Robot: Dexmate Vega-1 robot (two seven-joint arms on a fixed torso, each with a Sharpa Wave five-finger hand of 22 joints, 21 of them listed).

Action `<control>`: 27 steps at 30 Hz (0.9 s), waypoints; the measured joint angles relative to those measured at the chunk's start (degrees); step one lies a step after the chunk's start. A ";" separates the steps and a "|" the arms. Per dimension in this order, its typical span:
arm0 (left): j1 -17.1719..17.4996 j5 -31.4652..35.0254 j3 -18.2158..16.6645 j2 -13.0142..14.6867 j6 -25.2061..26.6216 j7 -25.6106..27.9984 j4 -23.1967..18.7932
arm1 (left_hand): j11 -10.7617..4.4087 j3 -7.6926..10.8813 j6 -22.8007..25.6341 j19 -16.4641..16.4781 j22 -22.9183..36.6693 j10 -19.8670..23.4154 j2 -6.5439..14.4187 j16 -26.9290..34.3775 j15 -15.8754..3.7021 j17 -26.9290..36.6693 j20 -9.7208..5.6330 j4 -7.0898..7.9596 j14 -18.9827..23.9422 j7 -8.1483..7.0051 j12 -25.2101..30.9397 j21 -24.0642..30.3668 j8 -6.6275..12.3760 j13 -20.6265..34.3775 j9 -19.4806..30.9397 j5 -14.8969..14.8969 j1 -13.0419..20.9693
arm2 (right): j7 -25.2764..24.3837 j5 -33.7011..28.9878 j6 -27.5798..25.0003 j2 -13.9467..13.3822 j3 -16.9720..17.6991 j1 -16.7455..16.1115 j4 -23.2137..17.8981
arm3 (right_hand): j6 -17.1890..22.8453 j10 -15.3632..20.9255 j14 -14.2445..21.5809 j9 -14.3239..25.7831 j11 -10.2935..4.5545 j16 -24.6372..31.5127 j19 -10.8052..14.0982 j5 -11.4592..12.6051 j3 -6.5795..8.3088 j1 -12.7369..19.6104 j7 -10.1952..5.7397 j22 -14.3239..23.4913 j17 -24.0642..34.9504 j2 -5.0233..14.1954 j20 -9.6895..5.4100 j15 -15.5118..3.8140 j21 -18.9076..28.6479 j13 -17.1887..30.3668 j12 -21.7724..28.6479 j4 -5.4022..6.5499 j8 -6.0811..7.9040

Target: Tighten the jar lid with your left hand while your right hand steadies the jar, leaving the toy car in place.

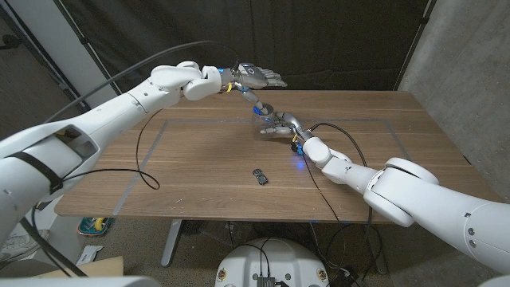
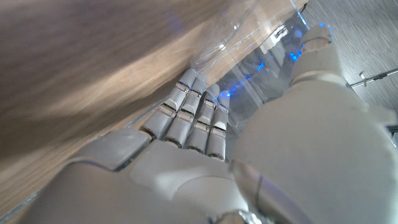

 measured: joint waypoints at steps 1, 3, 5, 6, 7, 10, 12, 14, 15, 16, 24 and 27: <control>1.03 -2.16 -1.26 -0.26 1.24 -1.18 -0.46 | 0.00 0.00 -0.08 -0.18 0.00 0.00 0.16 0.00 0.12 0.00 -0.18 0.00 -0.12 0.08 -0.18 0.00 0.00 0.00 0.00 -0.07 -0.17 | 0.20 -0.12 0.25 -0.17 0.05 -0.03 -0.19 | -1.21 -1.24 -1.17 0.03 0.31 -1.11 -0.60 0.00 -0.20 -0.10 0.07 -0.06 1.27 0.10 0.07 0.15 0.00 -0.20 -0.69 0.20 -0.57; 2.00 -4.50 -2.50 -0.53 2.49 -2.16 -0.88 | 0.00 0.00 -0.08 -0.49 0.00 0.00 0.32 0.00 0.12 0.00 0.13 0.00 -0.12 0.08 -0.21 0.00 0.00 -0.21 0.00 -0.07 -0.32 | 0.55 -0.26 0.45 -0.43 0.15 -0.09 -0.51 | -4.13 -3.49 -3.33 -0.06 0.88 -3.00 -1.88 0.00 -0.69 -1.08 0.39 -0.26 1.30 1.11 0.03 0.50 -0.02 -0.58 -2.03 0.72 -2.05; 3.00 -7.57 -3.72 -0.75 4.11 -3.28 -1.28 | 0.01 0.00 -0.29 -0.80 0.00 0.00 0.46 0.00 0.12 -0.12 -0.15 0.00 -0.12 0.30 -0.21 0.00 0.00 -0.27 -0.23 -0.07 -0.46 | 0.94 -0.41 0.61 -0.87 0.29 -0.26 -1.16 | -7.67 -5.82 -5.31 -0.28 1.44 -4.34 -3.26 -0.05 -1.42 -0.41 0.77 -0.47 -0.19 3.30 0.80 0.67 -0.73 -1.07 -3.51 1.45 -3.90; 3.00 -9.72 -3.72 -0.75 5.16 -3.92 -1.28 | 0.15 0.00 -0.29 -1.01 0.00 0.14 0.46 0.00 0.12 -0.21 0.05 0.00 -0.12 0.30 -0.21 0.00 0.00 -0.27 -0.27 -0.07 -0.46 | 0.94 -0.41 0.61 -1.29 0.44 -0.43 -1.84 | -9.67 -7.02 -6.29 -0.48 1.75 -4.79 -3.98 -0.06 -1.80 -0.72 0.83 -0.56 -0.86 3.81 1.51 0.73 -1.00 -1.34 -4.34 1.83 -4.97; 3.00 -10.97 -3.72 -0.75 5.74 -4.25 -1.28 | 0.25 0.00 -0.29 -1.10 0.00 0.24 0.46 0.00 0.12 -0.26 0.14 0.00 -0.12 0.30 -0.21 0.00 0.00 -0.27 -0.27 -0.07 -0.46 | 0.94 -0.41 0.61 -1.63 0.55 -0.58 -2.40 | -11.84 -8.18 -7.37 -0.57 1.99 -5.08 -4.94 -0.05 -2.27 0.61 1.04 -0.65 -1.48 5.70 2.10 0.75 -1.36 -1.64 -5.13 2.30 -6.18; 6.28 -15.16 -7.63 -1.33 7.65 -5.39 -2.58 | 0.33 0.00 -0.28 -1.64 0.00 0.33 0.68 0.00 0.12 -0.26 0.14 0.00 -0.12 0.71 -0.21 0.00 0.00 -0.26 -0.27 -0.07 -0.68 | 3.19 -0.90 0.18 -2.94 1.10 -1.22 -4.96 | -18.44 -12.64 -12.04 -1.06 2.47 -5.41 -7.99 1.44 -4.10 0.97 1.85 -0.73 -3.24 9.01 5.17 0.97 -2.75 -2.63 -8.14 3.75 -10.18; 7.26 -17.69 -8.71 -1.39 8.91 -6.02 -2.98 | 0.57 0.00 -0.28 -1.94 0.01 0.53 0.68 0.00 0.23 -0.26 -0.10 0.00 -0.23 0.71 -0.21 0.00 0.01 -0.37 -0.27 -0.07 -0.68 | 4.30 -0.91 -0.64 -3.89 1.59 -1.72 -7.01 | -21.39 -15.29 -15.30 -1.12 2.95 -5.41 -9.93 2.51 -5.63 -1.20 2.29 -0.64 -4.36 9.64 7.11 1.10 -4.01 -3.30 -10.09 5.00 -12.27; 8.34 -19.86 -9.80 -1.38 9.95 -6.36 -3.55 | 0.95 0.00 -0.29 -2.24 0.01 0.32 0.68 0.00 0.43 -0.48 0.04 0.00 -0.43 0.72 -0.21 0.00 0.01 -0.53 -0.27 -0.07 -0.68 | 5.60 -0.85 -1.67 -4.77 2.12 -2.18 -8.88 | -23.33 -17.47 -17.92 -1.38 3.31 -5.41 -10.33 2.90 -7.11 -4.48 2.39 -0.62 -5.29 8.66 7.50 1.77 -5.46 -3.75 -11.67 6.14 -13.73; 8.34 -20.79 -9.80 -1.38 10.37 -6.43 -3.55 | 0.95 0.00 -0.48 -2.46 0.01 0.32 0.68 0.00 0.43 -0.53 0.01 0.00 -0.43 0.94 -0.21 0.00 0.02 -0.53 -0.27 -0.07 -0.68 | 5.71 -0.85 -1.67 -4.99 2.25 -2.29 -9.35 | -24.23 -18.44 -19.49 -1.38 3.34 -5.41 -10.91 3.24 -8.00 -6.13 2.35 -0.66 -5.73 7.82 7.40 2.03 -6.32 -3.99 -12.45 6.68 -14.39; 8.82 -21.40 -10.25 -1.33 10.64 -6.45 -3.83 | 0.95 0.00 -0.29 -2.57 0.01 0.33 0.68 0.00 0.43 -0.53 -0.11 0.00 -0.43 1.16 -0.21 0.00 0.02 -0.53 -0.27 -0.07 -0.68 | 6.41 -0.77 -2.15 -5.53 2.56 -2.58 -10.46 | -24.99 -19.36 -21.08 -1.38 3.32 -5.41 -11.89 3.34 -8.93 -7.76 2.20 -0.66 -6.15 6.93 7.17 2.27 -7.21 -4.23 -13.21 7.30 -14.94; 13.22 -29.23 -14.13 -0.50 14.59 -5.61 -6.35 | 1.16 -0.22 -0.27 -3.37 0.01 0.54 0.99 0.44 0.74 -0.77 -0.09 -0.23 -0.73 1.33 -0.21 0.00 0.03 -0.60 -0.53 -0.52 -0.99 | 11.54 1.31 -4.08 -8.40 5.52 -4.78 -16.67 | -26.99 -22.06 -26.75 -1.38 3.58 -5.41 -18.40 3.34 -13.32 -14.68 1.78 -0.92 -8.21 3.62 10.87 3.19 -9.82 -4.92 -15.66 9.84 -15.97; 13.22 -32.20 -14.13 -0.50 16.01 -4.54 -6.35 | 1.45 -0.22 -0.27 -3.87 0.01 0.23 0.99 0.44 0.77 -0.79 0.02 -0.23 -0.76 1.33 -0.21 0.00 0.25 -0.80 -0.53 -0.52 -0.99 | 11.54 1.31 -4.08 -9.26 6.70 -5.75 -18.57 | -26.99 -22.18 -27.49 -1.38 3.70 -5.41 -19.22 3.34 -14.06 -16.28 1.79 -0.92 -8.55 3.72 11.69 3.92 -10.51 -4.97 -15.81 10.58 -15.97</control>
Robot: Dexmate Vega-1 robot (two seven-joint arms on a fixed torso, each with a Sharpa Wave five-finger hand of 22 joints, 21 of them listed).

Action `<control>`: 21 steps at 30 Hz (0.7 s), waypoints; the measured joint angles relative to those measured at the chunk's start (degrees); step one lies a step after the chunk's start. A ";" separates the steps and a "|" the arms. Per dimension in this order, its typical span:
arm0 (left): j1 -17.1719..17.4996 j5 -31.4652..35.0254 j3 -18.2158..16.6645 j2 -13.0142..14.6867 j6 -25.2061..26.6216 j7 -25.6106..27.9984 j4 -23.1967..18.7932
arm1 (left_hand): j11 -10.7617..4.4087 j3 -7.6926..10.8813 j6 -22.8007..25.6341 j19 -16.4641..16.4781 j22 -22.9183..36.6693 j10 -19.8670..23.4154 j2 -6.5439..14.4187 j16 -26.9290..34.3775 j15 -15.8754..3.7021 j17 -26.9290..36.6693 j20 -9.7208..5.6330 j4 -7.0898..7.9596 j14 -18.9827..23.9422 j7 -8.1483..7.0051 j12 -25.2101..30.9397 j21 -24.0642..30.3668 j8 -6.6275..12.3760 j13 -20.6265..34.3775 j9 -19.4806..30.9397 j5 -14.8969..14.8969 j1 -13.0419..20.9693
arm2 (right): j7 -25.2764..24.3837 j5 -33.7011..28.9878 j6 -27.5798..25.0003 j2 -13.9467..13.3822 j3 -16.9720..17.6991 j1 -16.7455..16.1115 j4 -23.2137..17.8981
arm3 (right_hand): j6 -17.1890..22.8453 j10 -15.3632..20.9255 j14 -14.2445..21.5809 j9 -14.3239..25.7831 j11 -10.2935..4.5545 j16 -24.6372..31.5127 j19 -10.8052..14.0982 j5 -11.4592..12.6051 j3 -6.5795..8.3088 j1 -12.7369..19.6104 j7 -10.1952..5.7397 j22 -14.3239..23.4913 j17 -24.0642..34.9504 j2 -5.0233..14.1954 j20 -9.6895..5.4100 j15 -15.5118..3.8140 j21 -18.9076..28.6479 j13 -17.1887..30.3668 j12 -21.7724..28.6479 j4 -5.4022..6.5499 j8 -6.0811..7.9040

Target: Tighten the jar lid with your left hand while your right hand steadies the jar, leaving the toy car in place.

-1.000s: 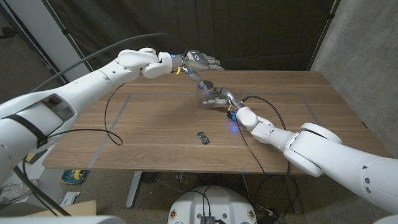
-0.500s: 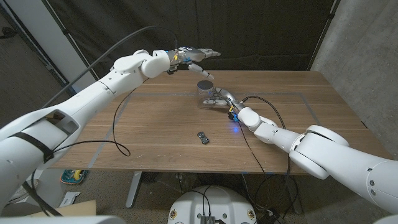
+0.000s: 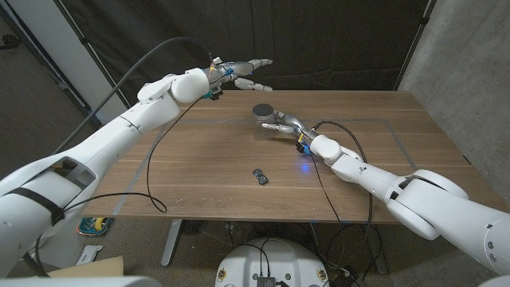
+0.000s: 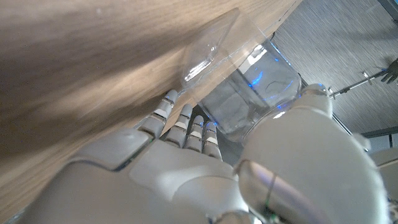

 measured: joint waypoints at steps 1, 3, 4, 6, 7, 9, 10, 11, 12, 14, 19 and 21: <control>0.00 -0.51 0.00 0.00 0.22 0.23 0.00 | 0.00 0.00 0.00 0.00 0.00 0.00 0.00 0.00 0.18 0.00 0.00 0.00 -0.18 0.00 0.00 0.00 0.01 0.00 0.00 0.00 0.00 | 0.00 0.00 0.00 -0.18 0.26 -0.23 -0.42 | 0.00 -0.17 -0.44 0.04 0.17 0.00 -0.22 0.00 -0.24 -0.54 0.00 0.00 -0.16 0.05 0.22 0.14 -0.24 -0.14 -0.09 0.24 0.00; 0.00 -2.05 0.00 0.00 0.84 0.99 0.00 | 0.01 0.00 -0.12 -0.02 0.00 0.01 0.00 0.00 0.28 0.00 -0.02 0.00 -0.28 0.12 -0.22 0.00 0.01 0.00 0.00 0.00 0.00 | 0.00 0.00 0.00 -0.55 1.12 -0.83 -1.47 | 0.00 -0.14 -1.23 0.14 0.24 0.00 -1.06 0.00 -0.87 -1.88 0.00 0.01 -0.48 0.15 0.61 0.18 -0.83 -0.21 -0.45 0.87 0.00; 0.00 -2.86 0.00 0.00 1.16 1.41 0.00 | 0.21 0.00 -0.15 -0.42 0.00 0.21 0.00 0.00 0.28 0.00 -0.09 0.00 -0.28 0.37 -0.22 0.00 0.01 0.00 0.00 0.00 0.00 | 0.00 0.00 0.00 -0.81 1.72 -1.31 -2.14 | 0.00 0.02 -1.32 0.16 0.39 0.00 -1.16 -0.17 -1.11 -2.32 0.00 -0.04 -0.65 0.34 0.69 0.10 -0.92 -0.22 -0.45 1.11 0.00; 0.00 -5.33 0.00 0.00 1.98 2.79 0.00 | 0.21 0.00 0.01 -0.61 0.00 0.21 0.00 0.00 0.28 0.00 0.01 0.00 -0.28 0.61 -0.22 0.00 0.01 0.00 0.00 0.00 0.00 | 0.00 0.00 0.00 -1.02 2.35 -1.77 -2.72 | 0.05 0.02 -1.62 0.16 0.40 0.03 -1.44 -0.24 -1.59 -3.25 0.05 -0.17 -0.90 0.57 0.83 0.40 -0.93 -0.31 -0.46 1.59 0.00; 0.00 -5.93 0.00 0.00 2.12 3.20 0.00 | 0.21 0.00 0.01 -0.61 0.01 0.21 0.00 0.00 0.28 -0.04 0.01 0.00 -0.28 0.61 -0.22 0.00 0.01 0.00 0.00 0.00 0.00 | 0.00 0.00 0.00 -1.16 3.15 -2.27 -3.27 | 0.23 0.02 -1.62 0.16 0.40 0.23 -1.72 -0.24 -1.86 -4.00 0.23 -0.18 -1.03 0.66 1.18 0.40 -1.18 -0.44 -0.68 1.86 0.00; 0.00 -8.53 0.00 0.00 2.51 4.75 0.00 | 0.21 0.00 0.01 -0.61 0.00 0.21 0.00 0.00 0.39 -0.26 0.01 0.00 -0.39 0.61 -0.22 0.00 0.01 0.00 -0.06 0.00 0.00 | 0.00 0.00 0.00 -1.14 4.52 -2.95 -3.77 | 0.34 0.02 -1.62 0.16 0.40 0.29 -1.13 -0.24 -2.33 -5.02 0.12 -0.18 -1.31 1.07 2.17 0.40 -1.32 -0.48 -0.78 2.37 0.00; 0.00 -9.17 0.00 0.00 2.55 5.12 0.00 | 0.33 0.00 0.01 -0.85 0.01 0.09 0.00 0.00 0.50 -0.27 -0.19 0.00 -0.50 0.61 -0.22 0.00 0.01 0.00 -0.19 0.00 0.00 | 0.00 0.00 0.00 -1.11 4.70 -3.04 -3.81 | 0.45 0.03 -1.62 0.16 0.40 0.45 -0.98 -0.24 -2.32 -5.27 0.01 -0.18 -1.40 1.07 2.49 0.40 -1.32 -0.48 -0.78 2.67 0.00; 0.00 -11.05 0.00 0.00 2.64 6.21 0.00 | 0.42 0.00 0.01 -1.10 0.01 -0.01 0.00 0.00 0.59 -0.27 -0.05 0.00 -0.58 0.61 -0.22 0.00 0.01 -0.06 -0.26 0.00 0.00 | 0.00 0.00 0.00 -0.91 5.50 -3.40 -3.85 | 0.58 0.02 -1.62 0.16 0.40 0.45 -0.79 -0.24 -2.34 -5.37 0.14 -0.18 -1.53 1.17 2.68 0.40 -1.32 -0.48 -0.78 2.68 0.00; 0.00 -12.08 0.00 0.00 2.66 6.82 0.00 | 0.50 0.03 0.01 -1.20 0.01 0.08 0.00 0.00 0.59 -0.27 0.04 -0.03 -0.58 0.61 -0.22 0.00 0.01 -0.20 -0.27 0.00 0.00 | 0.00 0.00 0.00 -0.68 6.16 -3.68 -3.84 | 1.00 0.06 -1.62 0.16 0.44 0.45 -0.79 -0.24 -2.34 -5.67 0.12 -0.18 -1.65 1.47 2.68 0.40 -1.32 -0.59 -0.78 2.68 0.00; 12.50 -14.46 -9.60 2.09 2.65 8.22 -5.70 | 0.72 0.25 0.01 -1.36 0.01 0.30 0.10 0.00 0.60 -0.27 -0.09 -0.25 -0.59 0.61 -0.22 0.00 0.01 -0.26 -0.26 -0.09 -0.08 | 6.23 9.19 3.48 -0.39 6.87 -3.94 -3.80 | 1.28 0.33 -1.62 0.16 0.70 0.45 -0.58 -0.24 -2.34 -5.67 0.01 -0.18 -1.86 1.47 2.89 0.40 -1.39 -0.75 -0.78 2.68 0.00; 16.06 -19.13 -12.19 2.22 1.87 11.05 -6.44 | 0.92 0.25 0.01 -2.37 0.01 0.10 0.61 0.00 0.99 -0.53 -0.09 -0.25 -0.99 0.61 -0.44 0.00 0.01 -0.50 -0.26 -0.44 0.16 | 7.39 12.06 5.33 0.39 9.03 -4.80 -3.51 | 1.27 0.33 -1.62 0.16 0.70 0.45 -0.48 -0.24 -2.34 -5.88 0.01 -0.18 -2.13 1.69 2.99 0.40 -1.53 -0.75 -0.78 2.68 0.00; 17.60 -21.33 -13.36 2.38 1.24 12.37 -6.65 | 1.06 0.42 0.01 -2.68 0.01 -0.03 0.61 0.00 1.21 -0.53 -0.01 -0.42 -1.21 0.61 -0.68 0.00 0.01 -0.52 -0.49 -0.44 0.16 | 7.51 13.02 5.91 0.72 9.90 -5.15 -3.52 | 1.49 0.34 -1.62 0.16 0.70 0.45 -0.15 -0.24 -2.34 -5.88 0.23 -0.17 -2.13 1.69 3.06 0.40 -1.54 -0.75 -0.77 2.68 0.00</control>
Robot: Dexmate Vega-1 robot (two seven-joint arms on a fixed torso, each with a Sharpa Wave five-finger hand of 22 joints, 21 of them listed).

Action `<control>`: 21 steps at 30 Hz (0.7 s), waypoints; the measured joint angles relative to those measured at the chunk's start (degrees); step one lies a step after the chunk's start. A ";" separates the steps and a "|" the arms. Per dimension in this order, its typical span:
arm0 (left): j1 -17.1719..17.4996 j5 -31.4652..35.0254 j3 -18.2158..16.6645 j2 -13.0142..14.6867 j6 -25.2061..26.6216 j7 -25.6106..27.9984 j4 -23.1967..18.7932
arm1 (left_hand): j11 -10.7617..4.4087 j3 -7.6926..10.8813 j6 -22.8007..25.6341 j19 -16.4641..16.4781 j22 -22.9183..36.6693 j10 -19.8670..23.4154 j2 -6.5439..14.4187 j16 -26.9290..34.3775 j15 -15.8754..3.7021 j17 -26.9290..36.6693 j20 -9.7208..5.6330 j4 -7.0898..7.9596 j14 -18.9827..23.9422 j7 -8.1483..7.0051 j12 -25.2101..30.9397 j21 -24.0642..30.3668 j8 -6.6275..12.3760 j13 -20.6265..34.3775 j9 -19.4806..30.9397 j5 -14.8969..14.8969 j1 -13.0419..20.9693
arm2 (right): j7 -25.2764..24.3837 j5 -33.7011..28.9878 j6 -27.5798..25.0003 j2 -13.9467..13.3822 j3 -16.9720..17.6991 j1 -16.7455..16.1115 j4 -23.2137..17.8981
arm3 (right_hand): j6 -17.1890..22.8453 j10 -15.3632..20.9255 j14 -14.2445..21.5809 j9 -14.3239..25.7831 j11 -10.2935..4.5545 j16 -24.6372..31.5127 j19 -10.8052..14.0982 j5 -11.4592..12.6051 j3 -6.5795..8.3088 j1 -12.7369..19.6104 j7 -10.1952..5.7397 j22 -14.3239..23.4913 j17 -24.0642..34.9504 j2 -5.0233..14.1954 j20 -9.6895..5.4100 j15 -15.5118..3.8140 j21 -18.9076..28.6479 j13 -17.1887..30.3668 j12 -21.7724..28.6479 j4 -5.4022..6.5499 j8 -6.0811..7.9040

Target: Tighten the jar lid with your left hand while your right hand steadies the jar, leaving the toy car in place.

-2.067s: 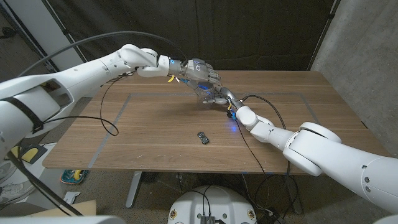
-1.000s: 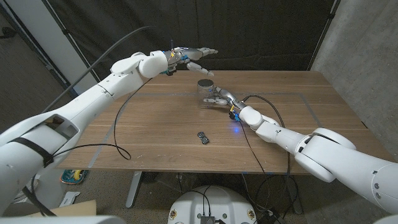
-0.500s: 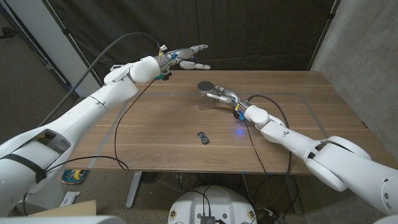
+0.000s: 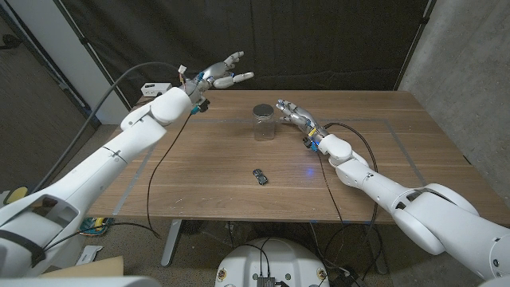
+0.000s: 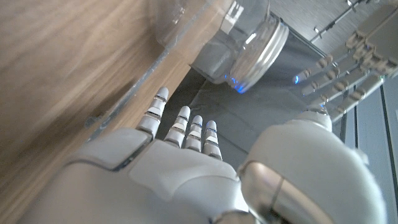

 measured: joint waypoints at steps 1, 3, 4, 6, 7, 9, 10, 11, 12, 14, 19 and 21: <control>0.80 -1.01 -0.58 0.06 -0.39 0.63 -0.07 | 0.11 0.06 0.00 -0.28 0.00 -0.11 0.00 0.00 0.09 0.00 -0.23 -0.06 -0.09 0.00 -0.17 0.00 0.00 0.00 -0.04 0.00 0.00 | 0.01 0.41 0.27 0.14 0.42 -0.17 -0.03 | -0.01 0.00 0.00 -0.07 0.00 0.00 0.29 0.00 0.00 0.00 -0.01 0.00 -0.16 0.00 0.11 0.00 0.00 0.00 0.00 0.00 0.00; 1.97 -2.76 -1.40 0.09 -1.09 1.55 -0.13 | 0.18 0.06 0.00 -0.61 0.00 -0.18 0.00 0.00 0.09 0.00 -0.01 -0.06 -0.09 0.00 -0.18 0.00 0.00 -0.18 -0.04 0.00 0.00 | -0.01 1.03 0.66 0.40 1.15 -0.45 -0.20 | -0.01 0.00 0.00 -0.15 0.00 0.00 0.29 0.00 0.00 0.00 -0.01 0.00 -0.27 0.00 0.11 0.00 0.00 0.00 -0.18 0.00 0.00; 2.36 -3.55 -1.65 0.09 -1.47 1.92 -0.14 | 0.18 0.06 0.00 -0.71 0.00 -0.18 0.00 0.00 0.09 -0.04 -0.10 -0.06 -0.09 0.00 -0.18 0.00 0.00 -0.26 -0.04 0.00 0.00 | -0.06 1.22 0.80 0.51 1.44 -0.59 -0.34 | 0.19 0.00 0.00 -0.16 0.00 0.00 0.29 0.00 0.00 0.00 -0.20 0.00 -0.27 0.00 0.11 0.00 0.00 0.00 -0.22 0.00 0.00; 3.80 -5.09 -2.62 0.11 -2.29 2.69 -0.14 | 0.18 0.06 0.00 -0.70 0.00 -0.18 0.00 0.00 0.09 -0.26 -0.10 -0.06 -0.09 0.00 -0.17 0.00 0.00 -0.27 -0.04 -0.29 0.00 | -0.57 1.91 1.40 0.76 2.10 -0.91 -0.77 | 0.29 0.00 0.00 -0.16 0.00 0.00 0.29 0.33 0.00 0.00 -0.31 0.00 -0.45 0.00 0.10 0.00 0.00 0.00 -0.22 0.00 0.00; 4.03 -5.52 -2.79 0.11 -2.55 2.90 -0.12 | 0.18 0.06 0.00 -0.82 0.00 -0.18 0.00 0.00 0.09 -0.27 0.02 -0.06 -0.09 0.00 -0.17 0.00 0.00 -0.27 -0.04 -0.44 0.00 | -0.59 1.92 1.42 0.76 2.10 -0.91 -0.77 | 0.43 0.00 0.00 -0.16 0.00 0.00 0.48 0.45 0.00 -0.01 -0.17 0.00 -0.60 0.01 -0.08 0.00 0.00 -0.17 -0.22 0.00 0.00; 5.50 -7.39 -3.81 0.14 -3.74 3.67 0.22 | 0.18 0.06 0.00 -1.22 0.00 -0.18 0.00 0.00 0.31 -0.27 0.00 -0.06 -0.31 0.00 -0.17 0.00 0.00 -0.27 -0.04 -0.44 0.00 | -1.49 2.35 2.13 1.08 2.99 -1.37 -1.42 | 0.61 0.00 0.00 -0.16 0.00 0.00 1.26 0.72 0.00 0.01 0.01 0.00 -1.30 0.48 -1.74 0.00 -0.23 -0.40 -0.44 0.00 0.00; 5.95 -7.65 -4.09 0.16 -3.91 3.77 0.36 | 0.38 0.06 0.00 -1.31 0.00 -0.38 0.00 0.00 0.40 -0.27 -0.09 -0.06 -0.40 0.00 -0.17 0.00 0.00 -0.27 -0.04 -0.44 0.00 | -1.58 2.37 2.20 1.08 2.99 -1.37 -1.42 | 0.70 0.12 0.00 -0.16 0.12 0.00 1.30 0.96 0.00 0.17 0.10 0.00 -1.72 0.63 -2.84 0.00 -0.23 -0.51 -0.44 0.00 0.00; 6.03 -8.49 -4.14 0.16 -4.49 4.02 0.39 | 0.40 0.06 0.00 -1.31 0.00 -0.40 0.00 0.00 0.40 -0.27 -0.09 -0.06 -0.40 0.00 -0.17 0.00 0.00 -0.33 -0.04 -0.44 0.00 | -2.04 2.44 2.44 1.23 3.41 -1.65 -1.90 | 0.86 0.27 0.00 -0.16 0.20 0.00 1.24 1.12 0.00 0.17 -0.07 0.01 -2.07 0.64 -3.95 0.00 -0.30 -0.55 -0.44 0.00 0.00; 6.62 -9.09 -4.51 0.20 -4.97 4.07 0.62 | 0.48 0.06 0.00 -1.43 0.00 -0.48 0.09 0.00 0.40 -0.27 0.03 -0.06 -0.40 0.00 -0.23 0.00 0.00 -0.47 -0.04 -0.44 0.10 | -2.71 2.46 2.72 1.29 3.63 -1.82 -2.25 | 1.21 0.48 0.00 -0.16 0.18 0.00 1.32 1.12 0.00 0.39 -0.01 0.01 -2.40 0.85 -4.96 0.00 -0.63 -0.60 -0.44 0.00 0.00; 7.72 -10.76 -5.30 0.37 -6.36 4.44 1.17 | 0.61 -0.06 0.00 -1.72 0.00 -0.35 0.22 0.00 0.40 -0.27 -0.08 -0.18 -0.40 0.00 -0.42 0.00 0.00 -0.53 -0.04 -0.44 0.23 | -4.16 2.39 3.00 1.31 4.15 -2.38 -3.47 | 1.42 0.92 0.00 -0.16 0.48 0.00 1.36 1.34 0.00 0.39 0.19 0.01 -3.03 0.85 -6.57 0.00 -0.89 -0.79 -0.44 0.00 0.00; 9.30 -13.61 -6.48 0.49 -9.02 4.39 2.49 | 0.78 -0.19 0.00 -2.02 0.13 -0.17 0.45 0.00 0.40 -0.54 0.03 -0.31 -0.40 0.00 -0.43 0.00 0.45 -0.53 -0.04 -0.44 0.00 | -7.68 1.16 2.38 0.66 4.96 -3.74 -7.38 | 2.04 1.36 0.22 -0.16 0.92 0.00 1.61 1.57 0.00 0.69 0.19 0.01 -3.71 1.15 -7.60 0.21 -0.89 -0.80 -0.44 -0.01 0.00; 9.68 -14.97 -6.78 0.51 -10.35 4.13 2.91 | 0.78 -0.19 0.00 -2.45 0.19 -0.17 0.45 0.00 0.61 -0.53 -0.18 -0.31 -0.61 0.00 -0.43 0.00 0.45 -0.53 -0.04 -0.44 0.00 | -8.63 0.75 1.87 0.03 5.30 -4.51 -9.83 | 2.25 1.68 0.22 -0.15 0.98 0.00 1.82 1.57 0.00 0.68 0.41 0.01 -3.90 1.15 -7.81 0.21 -0.89 -0.80 -0.44 -0.01 0.00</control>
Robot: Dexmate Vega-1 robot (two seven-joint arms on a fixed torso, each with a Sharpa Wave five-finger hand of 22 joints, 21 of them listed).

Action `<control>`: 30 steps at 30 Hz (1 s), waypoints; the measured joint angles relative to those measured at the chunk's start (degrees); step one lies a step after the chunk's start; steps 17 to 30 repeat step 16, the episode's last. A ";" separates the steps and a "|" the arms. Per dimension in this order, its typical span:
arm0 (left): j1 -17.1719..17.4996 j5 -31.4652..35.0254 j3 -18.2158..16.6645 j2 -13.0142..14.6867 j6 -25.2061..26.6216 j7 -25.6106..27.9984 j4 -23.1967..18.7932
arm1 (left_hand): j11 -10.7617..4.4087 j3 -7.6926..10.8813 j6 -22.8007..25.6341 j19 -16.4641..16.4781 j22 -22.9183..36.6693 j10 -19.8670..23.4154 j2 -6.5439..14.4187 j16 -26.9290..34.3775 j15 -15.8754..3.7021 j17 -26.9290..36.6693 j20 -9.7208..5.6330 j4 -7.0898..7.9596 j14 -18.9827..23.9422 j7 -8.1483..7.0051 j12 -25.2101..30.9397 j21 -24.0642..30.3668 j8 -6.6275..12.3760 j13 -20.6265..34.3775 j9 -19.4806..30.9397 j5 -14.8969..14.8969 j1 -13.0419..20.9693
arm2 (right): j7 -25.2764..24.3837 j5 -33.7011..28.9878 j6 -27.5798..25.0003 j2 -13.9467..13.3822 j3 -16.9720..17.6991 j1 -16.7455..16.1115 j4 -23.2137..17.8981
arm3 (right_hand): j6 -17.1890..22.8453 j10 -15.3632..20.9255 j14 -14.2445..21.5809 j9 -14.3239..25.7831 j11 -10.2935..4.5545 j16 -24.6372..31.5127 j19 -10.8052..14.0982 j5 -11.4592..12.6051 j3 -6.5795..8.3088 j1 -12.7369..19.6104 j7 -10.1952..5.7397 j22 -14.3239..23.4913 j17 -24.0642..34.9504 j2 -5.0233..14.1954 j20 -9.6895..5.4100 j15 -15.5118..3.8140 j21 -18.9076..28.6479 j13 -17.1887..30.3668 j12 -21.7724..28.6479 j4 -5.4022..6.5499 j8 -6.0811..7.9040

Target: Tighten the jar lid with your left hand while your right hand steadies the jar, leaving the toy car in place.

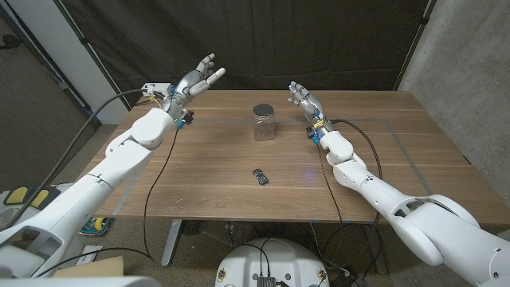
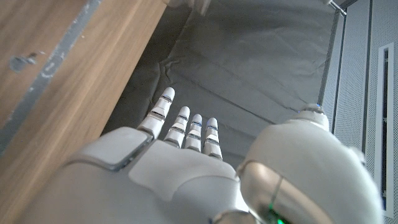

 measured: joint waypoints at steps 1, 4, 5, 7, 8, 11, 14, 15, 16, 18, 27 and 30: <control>0.44 -0.67 -0.38 0.02 -0.74 -0.14 0.51 | 0.00 0.00 0.00 -0.19 0.00 0.00 0.00 0.00 0.00 0.00 0.19 0.00 0.00 0.00 0.00 0.00 0.00 -0.17 0.00 -0.27 0.00 | 0.00 0.00 0.00 -0.02 0.01 -0.02 -0.06 | 0.09 0.11 0.00 0.00 -0.11 0.00 0.20 0.00 0.00 0.00 0.09 0.00 -0.07 0.00 -0.20 0.00 0.00 0.00 0.00 0.00 0.00; 1.47 -1.80 -1.15 0.19 -2.29 -0.28 1.50 | 0.00 0.00 0.00 -0.19 0.00 0.00 0.00 0.00 0.00 0.00 0.19 0.00 0.00 0.00 0.00 0.00 0.00 -0.27 -0.26 -0.32 0.00 | -3.81 -2.13 -2.96 -1.31 0.44 -1.10 -4.23 | 0.81 0.71 0.31 0.01 0.11 0.00 0.57 0.00 0.00 0.00 0.21 0.00 -0.51 0.00 -0.59 -0.31 0.00 -0.25 0.00 0.00 0.27; 1.52 -1.90 -1.19 0.21 -2.44 -0.29 1.54 | 0.00 0.00 0.00 -0.19 0.00 0.00 0.00 0.00 0.00 0.00 0.19 0.00 0.00 0.00 0.00 0.00 0.00 -0.27 -0.27 -0.32 0.00 | -4.79 -2.80 -4.00 -1.70 0.52 -1.38 -5.34 | 0.98 1.06 0.31 0.01 0.02 0.00 0.46 0.25 0.00 0.00 0.03 0.00 -0.71 0.00 -1.20 -0.31 -0.23 -0.25 0.00 0.00 0.27; 2.29 -2.56 -1.74 0.35 -3.70 -0.30 2.13 | 0.00 0.00 0.00 -0.45 0.00 0.00 0.00 0.00 0.19 0.00 -0.08 0.00 -0.19 0.00 0.00 0.00 0.00 -0.27 -0.27 -0.32 0.00 | -6.02 -3.68 -5.22 -2.57 0.72 -1.96 -7.79 | 1.96 1.86 0.55 0.01 0.37 0.00 -0.35 0.45 -0.01 0.00 0.09 0.00 -1.33 0.00 -2.59 -0.55 -0.99 -0.26 0.10 -0.02 0.27; 2.57 -2.79 -1.92 0.38 -4.13 -0.29 2.32 | 0.00 0.00 0.00 -0.70 0.00 0.00 0.00 0.00 0.19 0.00 0.10 0.00 -0.19 0.00 0.00 0.00 0.00 -0.27 -0.27 -0.31 0.00 | -6.47 -4.00 -5.69 -2.71 0.76 -2.06 -8.17 | 2.33 2.35 0.63 0.01 0.44 0.00 -1.04 0.54 -0.17 0.00 0.10 0.00 -1.73 0.00 -3.27 -0.63 -1.54 -0.26 0.27 -0.17 0.27; 3.35 -3.37 -2.44 0.48 -5.05 -0.20 2.79 | -0.01 0.00 0.00 -0.80 0.00 0.00 0.00 0.00 0.19 -0.25 0.20 0.00 -0.19 0.00 0.00 0.00 0.00 -0.32 -0.27 -0.53 0.00 | -9.49 -5.81 -8.65 -3.81 1.18 -3.00 -11.78 | 2.64 2.96 0.64 0.01 0.72 0.00 -3.54 0.76 -0.50 0.00 0.40 -0.25 -2.86 0.00 -4.05 -0.63 -3.17 -0.51 0.28 -0.15 0.27; 4.18 -4.31 -3.04 0.55 -5.97 0.06 3.28 | -0.01 0.00 0.00 -1.02 0.00 0.00 0.00 0.00 0.19 -0.26 -0.01 0.00 -0.19 0.00 0.00 0.00 0.00 -0.53 -0.27 -0.52 0.00 | -12.11 -7.29 -10.70 -4.65 1.65 -3.96 -15.14 | 2.64 3.05 0.41 0.01 0.64 0.00 -4.34 0.99 -0.56 0.01 0.39 -0.27 -3.47 0.01 -4.06 -0.41 -3.77 -0.56 0.28 -0.09 0.27; 4.63 -4.69 -3.32 0.57 -6.28 0.13 3.57 | -0.01 0.00 -0.01 -1.19 0.00 0.00 0.00 0.00 0.19 -0.26 0.04 0.00 -0.19 0.01 0.00 0.00 0.00 -0.54 -0.27 -0.52 0.00 | -13.52 -8.14 -11.74 -4.92 1.81 -4.34 -16.42 | 2.46 3.03 0.24 0.01 0.63 0.00 -4.34 1.00 -0.56 0.10 0.21 -0.27 -3.64 0.32 -4.06 -0.24 -3.77 -0.56 0.24 -0.09 0.26; 4.86 -4.92 -3.47 0.60 -6.47 0.17 3.72 | 0.02 0.00 -0.19 -1.29 0.00 0.00 0.00 0.00 0.19 -0.26 0.13 0.00 -0.19 0.24 -0.07 0.00 0.00 -0.53 -0.27 -0.53 0.00 | -14.25 -8.59 -12.29 -5.09 1.91 -4.59 -17.25 | 2.07 2.75 0.08 0.01 0.40 0.00 -4.34 1.00 -0.56 -0.07 -0.17 -0.27 -3.86 0.53 -4.06 -0.08 -3.84 -0.56 -0.13 -0.09 0.02; 4.86 -4.92 -3.47 0.60 -6.47 0.17 3.72 | 0.02 0.00 -0.19 -1.29 0.00 0.00 0.00 0.00 0.19 -0.26 0.13 0.00 -0.19 0.24 -0.07 0.00 0.00 -0.53 -0.27 -0.53 0.00 | -14.25 -8.59 -12.29 -5.09 1.91 -4.59 -17.25 | 2.07 2.75 0.08 0.01 0.40 0.00 -4.34 1.00 -0.56 -0.07 -0.17 -0.27 -3.86 0.53 -4.06 -0.08 -3.84 -0.56 -0.13 -0.09 0.02; 4.86 -4.92 -3.47 0.60 -6.47 0.17 3.72 | 0.02 0.00 -0.19 -1.29 0.00 0.00 0.00 0.00 0.19 -0.26 0.13 0.00 -0.19 0.24 -0.07 0.00 0.00 -0.53 -0.27 -0.53 0.00 | -14.25 -8.59 -12.29 -5.09 1.91 -4.59 -17.25 | 2.07 2.75 0.08 0.01 0.40 0.00 -4.34 1.00 -0.56 -0.07 -0.17 -0.27 -3.86 0.53 -4.06 -0.08 -3.84 -0.56 -0.13 -0.09 0.02; 4.86 -4.92 -3.47 0.60 -6.47 0.17 3.72 | 0.02 0.00 -0.19 -1.29 0.00 0.00 0.00 0.00 0.19 -0.26 0.13 0.00 -0.19 0.24 -0.07 0.00 0.00 -0.53 -0.27 -0.53 0.00 | -14.25 -8.59 -12.29 -5.09 1.91 -4.59 -17.25 | 2.07 2.75 0.08 0.01 0.40 0.00 -4.34 1.00 -0.56 -0.07 -0.17 -0.27 -3.86 0.53 -4.06 -0.08 -3.84 -0.56 -0.13 -0.09 0.02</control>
